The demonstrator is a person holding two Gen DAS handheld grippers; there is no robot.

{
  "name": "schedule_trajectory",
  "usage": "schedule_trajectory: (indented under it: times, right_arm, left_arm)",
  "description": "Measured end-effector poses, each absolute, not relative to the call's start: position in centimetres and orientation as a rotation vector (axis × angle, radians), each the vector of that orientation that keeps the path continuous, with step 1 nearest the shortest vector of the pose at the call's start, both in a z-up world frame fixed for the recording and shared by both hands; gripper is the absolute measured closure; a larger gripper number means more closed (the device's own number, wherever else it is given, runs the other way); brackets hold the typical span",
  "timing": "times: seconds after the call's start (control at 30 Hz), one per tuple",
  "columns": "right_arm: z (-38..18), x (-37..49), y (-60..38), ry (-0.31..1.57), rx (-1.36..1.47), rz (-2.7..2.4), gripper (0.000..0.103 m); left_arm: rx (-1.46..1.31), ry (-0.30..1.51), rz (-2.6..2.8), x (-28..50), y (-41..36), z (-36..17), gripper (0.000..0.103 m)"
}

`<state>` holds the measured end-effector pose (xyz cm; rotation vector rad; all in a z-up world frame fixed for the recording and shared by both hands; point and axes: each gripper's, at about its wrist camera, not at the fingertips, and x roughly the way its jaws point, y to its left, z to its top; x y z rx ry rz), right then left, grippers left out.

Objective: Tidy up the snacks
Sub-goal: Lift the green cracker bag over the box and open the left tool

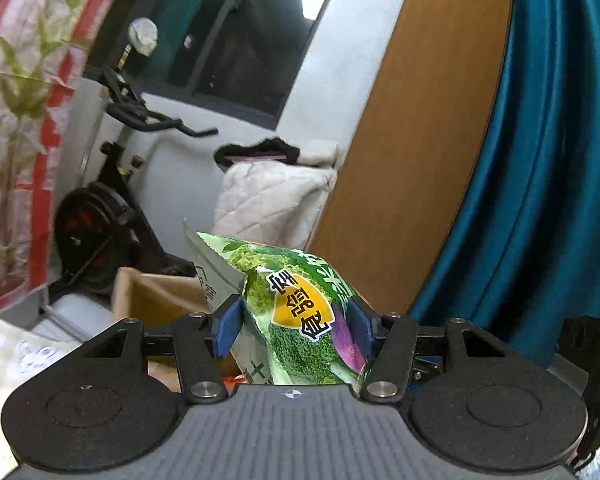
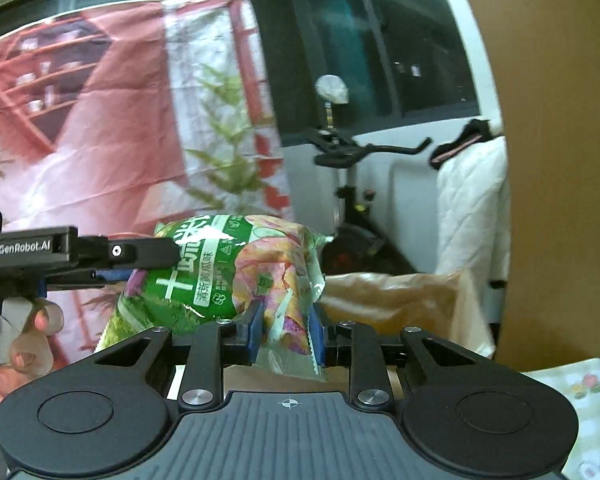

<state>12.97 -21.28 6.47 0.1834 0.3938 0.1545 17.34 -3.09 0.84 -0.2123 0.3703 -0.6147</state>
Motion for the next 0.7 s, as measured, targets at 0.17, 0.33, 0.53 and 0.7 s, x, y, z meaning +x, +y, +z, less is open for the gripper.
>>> schedule_trajectory:
  times: [0.17, 0.33, 0.53, 0.7]
  right_arm:
    - [4.6, 16.8, -22.8, 0.432, 0.189, 0.118, 0.089]
    - [2.2, 19.7, -21.7, 0.506, 0.144, 0.07, 0.089]
    - [1.9, 17.3, -22.1, 0.489, 0.12, 0.079, 0.072]
    - [1.0, 13.6, -21.8, 0.484, 0.097, 0.086, 0.05]
  left_arm:
    - [-0.136, 0.414, -0.673, 22.0, -7.8, -0.3, 0.049]
    - [-0.072, 0.508, -0.604, 26.1, -10.8, -2.3, 0.05]
    - [-0.051, 0.505, -0.553, 24.7, -8.0, -2.2, 0.041]
    - [-0.031, 0.493, -0.507, 21.6, -4.2, -1.9, 0.031]
